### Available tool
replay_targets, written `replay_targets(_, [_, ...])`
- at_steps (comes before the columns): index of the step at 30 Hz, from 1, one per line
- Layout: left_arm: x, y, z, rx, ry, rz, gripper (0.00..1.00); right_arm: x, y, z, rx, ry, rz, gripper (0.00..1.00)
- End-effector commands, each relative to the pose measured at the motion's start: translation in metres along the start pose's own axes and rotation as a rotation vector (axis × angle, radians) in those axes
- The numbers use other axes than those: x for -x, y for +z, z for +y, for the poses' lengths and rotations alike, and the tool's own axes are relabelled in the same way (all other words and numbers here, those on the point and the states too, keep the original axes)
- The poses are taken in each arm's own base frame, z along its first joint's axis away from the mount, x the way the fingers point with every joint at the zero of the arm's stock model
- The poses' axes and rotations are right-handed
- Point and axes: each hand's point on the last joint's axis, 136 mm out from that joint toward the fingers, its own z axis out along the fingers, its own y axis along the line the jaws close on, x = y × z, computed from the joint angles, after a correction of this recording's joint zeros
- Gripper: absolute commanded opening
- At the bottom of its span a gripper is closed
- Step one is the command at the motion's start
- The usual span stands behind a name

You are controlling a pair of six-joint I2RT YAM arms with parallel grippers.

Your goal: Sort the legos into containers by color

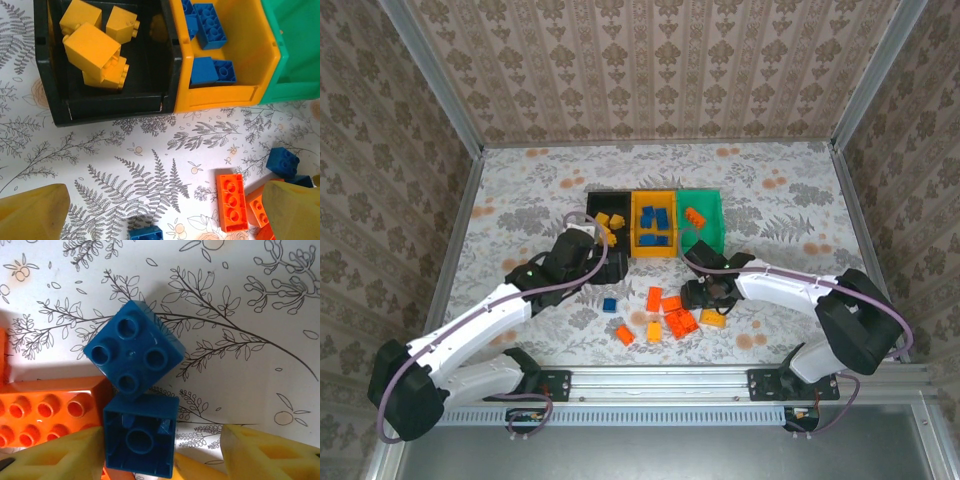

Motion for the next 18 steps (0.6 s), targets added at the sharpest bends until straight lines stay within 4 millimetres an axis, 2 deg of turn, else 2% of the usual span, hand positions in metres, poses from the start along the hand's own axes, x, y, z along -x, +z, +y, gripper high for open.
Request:
replay_targets(1, [-0.002,-0.002,0.007,0.024,-0.025,-0.003,1.0,-0.005,0.007,-0.011,-0.057,0.021,0.009,0.6])
replay_targets(7, [-0.004,-0.002,0.008,0.027,-0.027,0.004,1.0,-0.003,-0.002,-0.038,-0.174,0.057,-0.034,0.5])
replay_targets(13, [-0.007,0.0,0.009,0.029,-0.03,0.013,1.0,0.0,0.004,-0.033,-0.148,0.059,-0.028,0.53])
replay_targets(18, [-0.008,-0.002,0.013,0.044,-0.032,0.005,1.0,0.006,0.01,-0.03,-0.132,0.049,-0.042,0.47])
